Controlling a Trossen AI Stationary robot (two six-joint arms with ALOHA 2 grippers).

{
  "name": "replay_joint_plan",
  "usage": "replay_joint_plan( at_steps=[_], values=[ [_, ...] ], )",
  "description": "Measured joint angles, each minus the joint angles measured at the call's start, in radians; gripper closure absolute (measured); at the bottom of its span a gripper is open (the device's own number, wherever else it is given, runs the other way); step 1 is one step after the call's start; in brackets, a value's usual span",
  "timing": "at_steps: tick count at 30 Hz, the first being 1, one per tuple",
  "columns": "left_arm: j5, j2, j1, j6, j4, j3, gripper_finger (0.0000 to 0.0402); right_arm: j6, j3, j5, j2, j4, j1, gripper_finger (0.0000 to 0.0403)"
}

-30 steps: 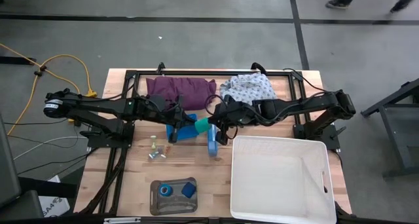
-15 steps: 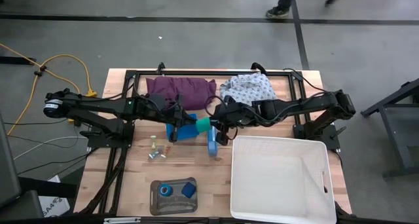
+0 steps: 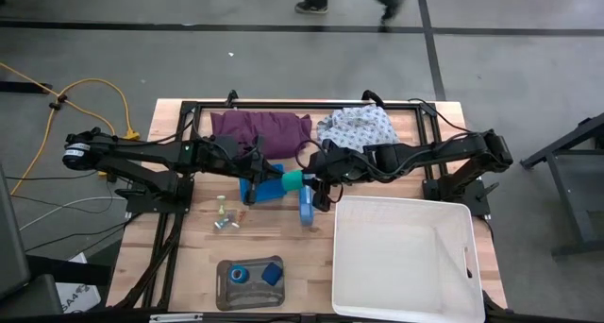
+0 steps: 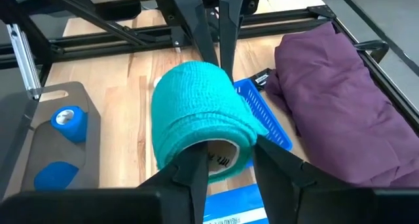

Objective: Pick & Place Medicine items
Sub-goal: Put the green bandage into the black bin

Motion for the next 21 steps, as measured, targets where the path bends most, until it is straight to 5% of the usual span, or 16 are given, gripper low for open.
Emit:
replay_joint_plan(
  at_steps=[21],
  values=[
    [0.002, 0.0, -0.001, -0.019, -0.047, -0.002, 0.0401, 0.003, 0.0, 0.005, -0.085, -0.1, -0.016, 0.0293]
  ],
)
